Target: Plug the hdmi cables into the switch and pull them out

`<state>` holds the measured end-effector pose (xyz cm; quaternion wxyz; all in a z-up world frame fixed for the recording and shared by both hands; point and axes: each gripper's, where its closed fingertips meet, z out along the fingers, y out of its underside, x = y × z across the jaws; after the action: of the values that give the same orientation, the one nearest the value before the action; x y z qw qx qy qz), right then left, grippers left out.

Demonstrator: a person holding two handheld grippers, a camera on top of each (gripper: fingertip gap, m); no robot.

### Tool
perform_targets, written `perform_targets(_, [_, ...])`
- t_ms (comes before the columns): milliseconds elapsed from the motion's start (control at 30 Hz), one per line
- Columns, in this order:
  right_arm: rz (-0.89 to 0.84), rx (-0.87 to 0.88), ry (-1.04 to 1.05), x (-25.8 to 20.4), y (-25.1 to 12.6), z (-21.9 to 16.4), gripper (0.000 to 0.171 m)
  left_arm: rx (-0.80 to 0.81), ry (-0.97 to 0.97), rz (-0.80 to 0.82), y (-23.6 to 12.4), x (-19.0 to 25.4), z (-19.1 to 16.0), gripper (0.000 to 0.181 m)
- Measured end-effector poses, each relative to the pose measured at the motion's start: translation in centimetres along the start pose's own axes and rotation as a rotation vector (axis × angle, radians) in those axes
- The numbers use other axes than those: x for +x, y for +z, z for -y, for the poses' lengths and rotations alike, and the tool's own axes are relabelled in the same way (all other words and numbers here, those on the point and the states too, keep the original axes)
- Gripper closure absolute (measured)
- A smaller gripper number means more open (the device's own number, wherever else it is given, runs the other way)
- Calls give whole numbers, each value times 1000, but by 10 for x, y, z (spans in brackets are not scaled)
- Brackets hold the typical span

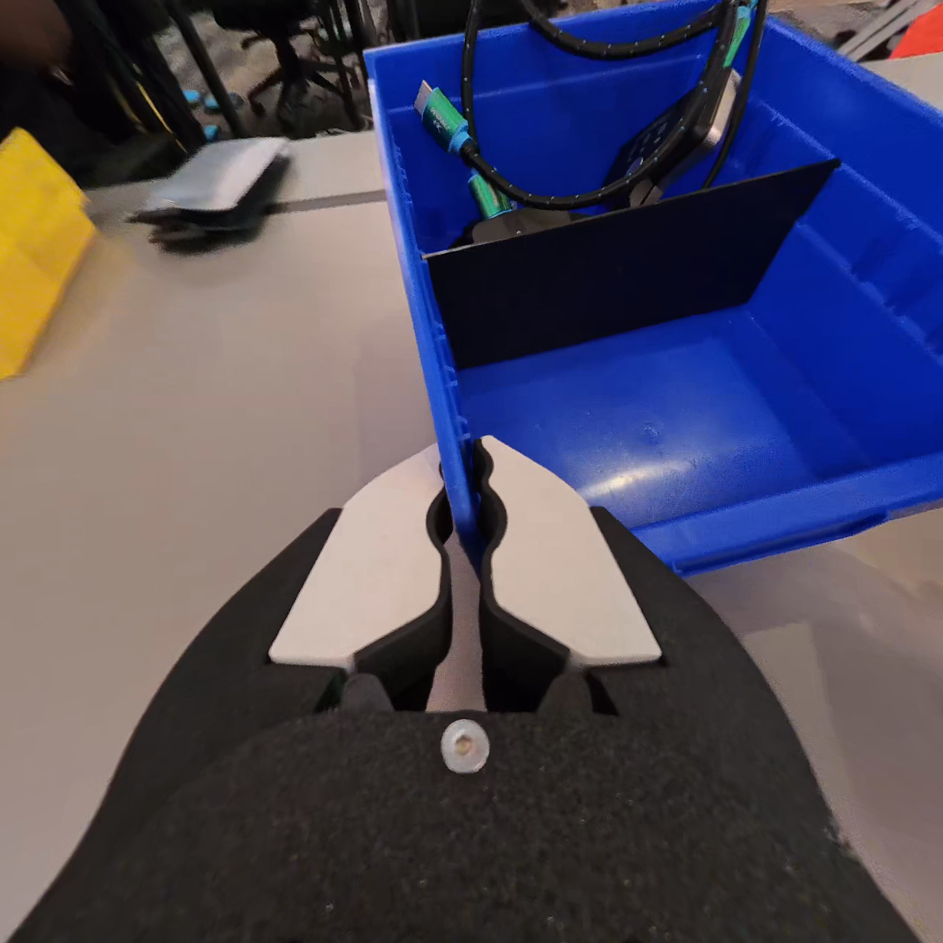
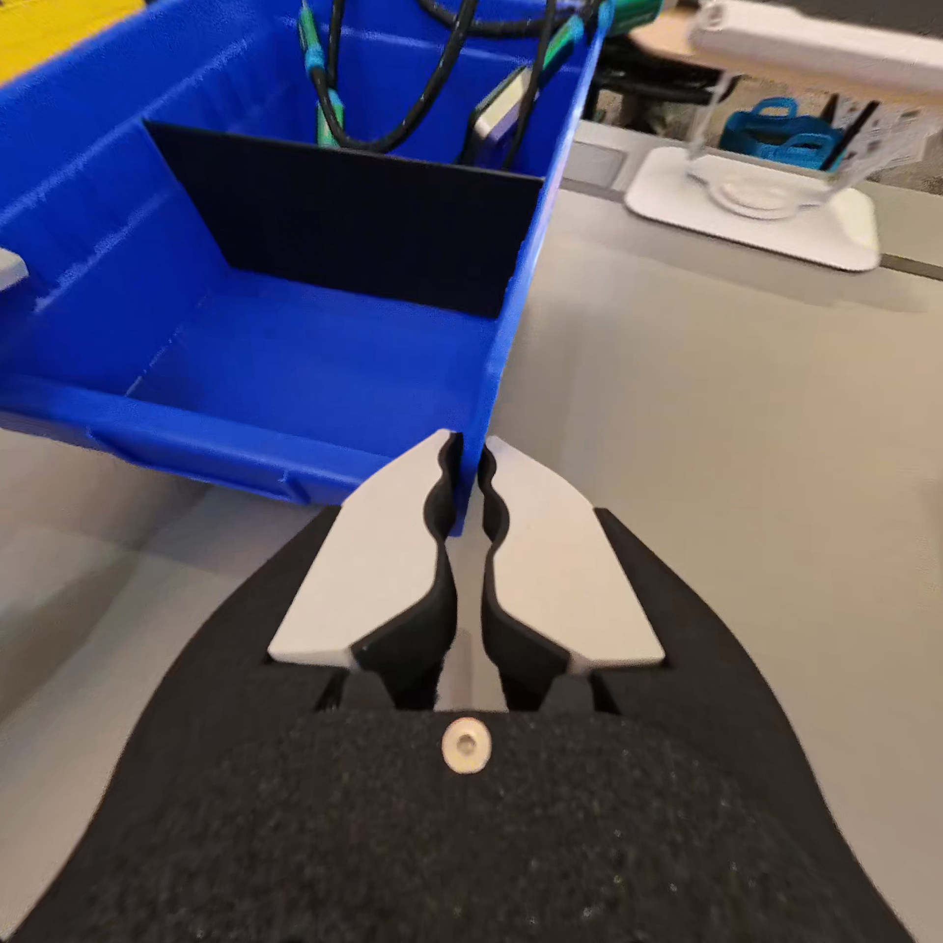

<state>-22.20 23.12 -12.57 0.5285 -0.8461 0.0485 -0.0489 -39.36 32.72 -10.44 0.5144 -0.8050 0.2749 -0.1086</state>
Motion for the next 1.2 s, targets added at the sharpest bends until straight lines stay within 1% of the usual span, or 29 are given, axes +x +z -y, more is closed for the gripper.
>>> perform_targets(100, [22,-30,-1,-35,18,1,166,-12,11,19,2,-36,-9,177])
perform_targets(200, [48,-77,5,-59,32,-6,166,-66,-2,4,11,-59,-26,177])
perform_targets(267, [78,-88,5,-72,36,-13,164,-67,-24,-16,18,-68,-33,177])
perform_targets(367, [152,-40,14,-84,33,-14,160,-54,-102,-63,23,-75,-32,177])
perform_targets(467, [228,-51,21,-88,31,-14,158,-23,-158,-78,23,-78,-31,175])
perform_targets(500, [271,-58,29,-89,28,-15,157,5,-161,-58,22,-80,-27,161])
perform_targets(533, [324,-60,25,-90,23,-15,157,45,-146,-48,19,-80,-21,141])
perform_targets(567, [382,-66,-2,-90,15,-18,158,80,-125,-32,14,-80,-14,131])
perform_targets(633, [462,-64,-72,-84,0,-25,157,152,-71,30,0,-83,1,126])
perform_targets(700, [495,-50,-144,-68,-17,-30,155,239,-43,71,-17,-81,19,121])
perform_targets(767, [499,-32,-198,-43,-35,-31,152,316,-41,62,-34,-68,36,120])
perform_targets(833, [468,-9,-219,-10,-52,-26,152,382,3,18,-46,-45,49,119])
perform_targets(933, [365,47,-197,51,-76,-12,147,426,108,15,-50,-17,53,126])
perform_targets(1000, [295,95,-161,96,-96,-6,144,380,122,-11,-41,1,43,127])
perform_targets(1033, [272,116,-149,117,-107,-6,140,340,108,-40,-35,12,35,126])
perform_targets(1067, [240,133,-133,139,-117,-7,137,298,79,-79,-30,24,27,124])
perform_targets(1133, [164,157,-100,185,-137,-13,136,199,7,-150,-21,47,8,122])
perform_targets(1200, [70,186,-69,233,-155,-24,136,78,-55,-108,-16,50,-13,119])
